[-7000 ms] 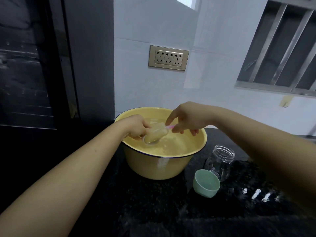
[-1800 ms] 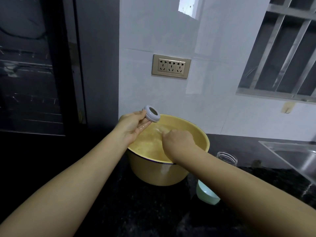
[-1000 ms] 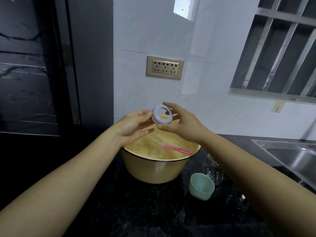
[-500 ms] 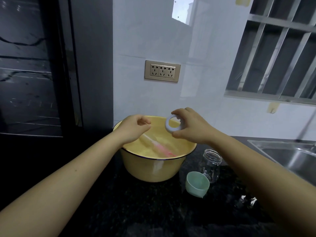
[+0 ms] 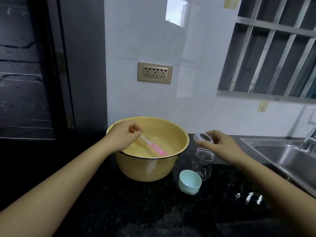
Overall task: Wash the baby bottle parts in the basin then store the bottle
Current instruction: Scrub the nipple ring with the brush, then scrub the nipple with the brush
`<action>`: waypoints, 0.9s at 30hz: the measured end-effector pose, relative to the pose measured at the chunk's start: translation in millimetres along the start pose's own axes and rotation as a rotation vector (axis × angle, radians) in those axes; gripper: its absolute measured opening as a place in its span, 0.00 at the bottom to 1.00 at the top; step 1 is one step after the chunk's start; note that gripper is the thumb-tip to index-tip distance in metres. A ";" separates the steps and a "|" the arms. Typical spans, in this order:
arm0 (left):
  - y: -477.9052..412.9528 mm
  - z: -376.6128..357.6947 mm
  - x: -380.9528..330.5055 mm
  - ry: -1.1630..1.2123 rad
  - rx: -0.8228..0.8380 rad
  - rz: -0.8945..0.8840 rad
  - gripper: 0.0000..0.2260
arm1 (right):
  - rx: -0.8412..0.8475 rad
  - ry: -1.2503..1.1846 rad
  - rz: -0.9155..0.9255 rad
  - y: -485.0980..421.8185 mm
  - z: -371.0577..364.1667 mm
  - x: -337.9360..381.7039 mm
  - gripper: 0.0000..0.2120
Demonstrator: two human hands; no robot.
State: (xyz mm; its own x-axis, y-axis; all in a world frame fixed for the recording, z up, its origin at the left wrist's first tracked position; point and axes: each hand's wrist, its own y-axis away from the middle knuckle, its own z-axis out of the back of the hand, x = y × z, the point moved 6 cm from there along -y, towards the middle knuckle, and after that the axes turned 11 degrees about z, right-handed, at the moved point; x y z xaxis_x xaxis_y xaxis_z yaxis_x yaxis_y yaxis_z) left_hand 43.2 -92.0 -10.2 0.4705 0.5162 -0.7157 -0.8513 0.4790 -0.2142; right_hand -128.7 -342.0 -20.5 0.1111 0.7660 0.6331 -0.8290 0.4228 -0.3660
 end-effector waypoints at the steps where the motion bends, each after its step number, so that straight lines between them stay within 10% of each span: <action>1: 0.8 -0.9 -0.1 -0.009 0.003 -0.005 0.04 | 0.003 0.014 -0.004 4.0 0.4 -5.9 0.17; 16: -1.5 -2.2 4.3 -0.026 0.019 -0.006 0.05 | 0.113 0.322 -0.011 5.8 -11.8 -19.9 0.30; 21: -4.7 1.7 6.4 -0.054 0.005 0.004 0.04 | -0.049 0.213 0.234 -9.5 -25.6 34.1 0.18; 27: -6.6 7.3 10.9 -0.095 -0.005 0.015 0.04 | 0.285 0.272 0.301 -37.6 -90.1 85.8 0.16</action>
State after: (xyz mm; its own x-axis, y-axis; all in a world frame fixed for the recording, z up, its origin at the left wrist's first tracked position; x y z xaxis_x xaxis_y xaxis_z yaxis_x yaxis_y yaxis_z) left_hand 55.7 -84.3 -11.7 0.4773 0.5888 -0.6524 -0.8596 0.4668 -0.2076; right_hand -38.7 -248.5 -13.9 -0.0494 0.9484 0.3133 -0.9590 0.0426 -0.2802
